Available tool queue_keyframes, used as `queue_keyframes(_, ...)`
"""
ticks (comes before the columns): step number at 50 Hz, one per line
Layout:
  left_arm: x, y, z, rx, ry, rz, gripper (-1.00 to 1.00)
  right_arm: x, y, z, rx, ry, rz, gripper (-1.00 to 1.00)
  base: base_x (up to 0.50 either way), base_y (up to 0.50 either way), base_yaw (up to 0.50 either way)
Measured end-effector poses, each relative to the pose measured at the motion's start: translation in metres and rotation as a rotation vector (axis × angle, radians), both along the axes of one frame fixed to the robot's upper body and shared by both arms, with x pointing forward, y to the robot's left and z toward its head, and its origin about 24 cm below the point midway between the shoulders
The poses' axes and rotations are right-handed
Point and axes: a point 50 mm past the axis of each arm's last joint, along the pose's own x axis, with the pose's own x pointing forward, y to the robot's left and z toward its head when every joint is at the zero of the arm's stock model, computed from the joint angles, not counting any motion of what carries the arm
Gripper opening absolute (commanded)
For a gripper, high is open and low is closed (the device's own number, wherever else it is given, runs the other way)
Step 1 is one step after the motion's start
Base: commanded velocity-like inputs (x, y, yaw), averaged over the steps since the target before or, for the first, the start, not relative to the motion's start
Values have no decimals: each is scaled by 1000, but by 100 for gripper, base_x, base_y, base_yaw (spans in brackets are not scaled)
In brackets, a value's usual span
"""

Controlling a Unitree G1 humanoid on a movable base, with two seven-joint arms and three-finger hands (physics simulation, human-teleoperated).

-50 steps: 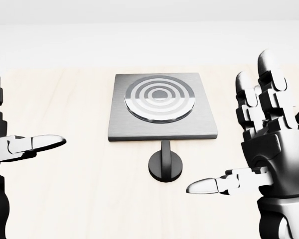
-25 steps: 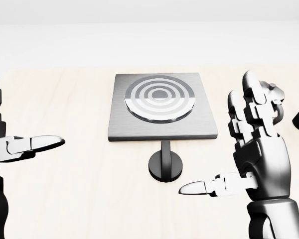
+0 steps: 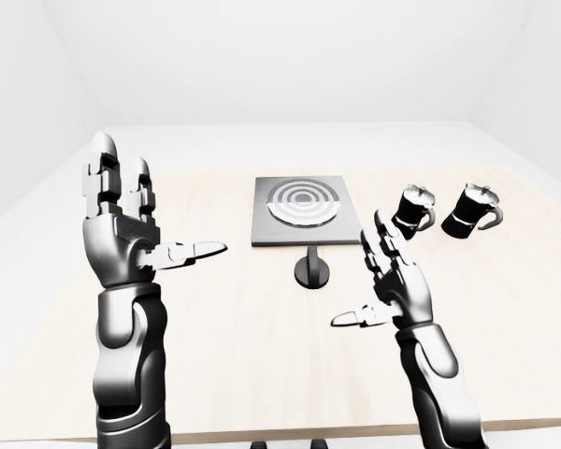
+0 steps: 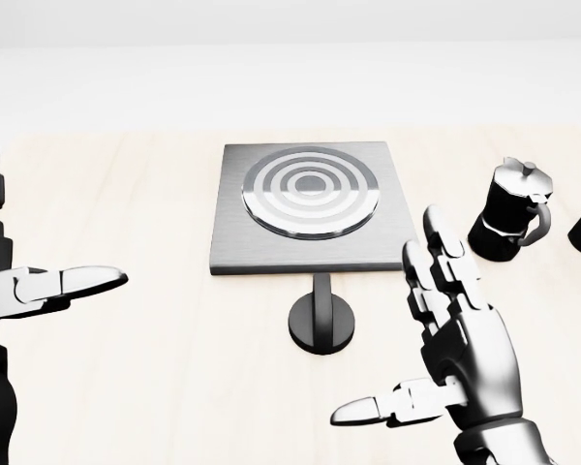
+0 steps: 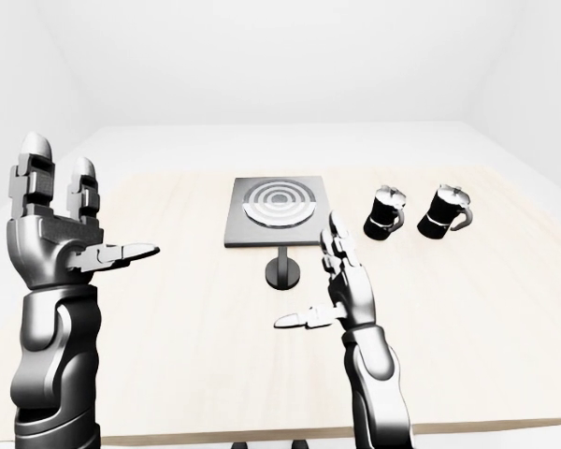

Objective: Turn off the stove.

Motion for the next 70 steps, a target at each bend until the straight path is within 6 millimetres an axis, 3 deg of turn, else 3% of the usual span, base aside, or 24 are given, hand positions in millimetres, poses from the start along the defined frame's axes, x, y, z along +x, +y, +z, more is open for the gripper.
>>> queue_keyframes(25, 0, 0, -1, -2, 4, -3, 98, 2, 5, -34, 2, 139, 44, 100, 0, 0, 0)
queue_keyframes(70, -2, 1, -2, 0, 7, -1, 98, 15, 6, -63, -22, 196, 62, 100, 0, 0, 0)
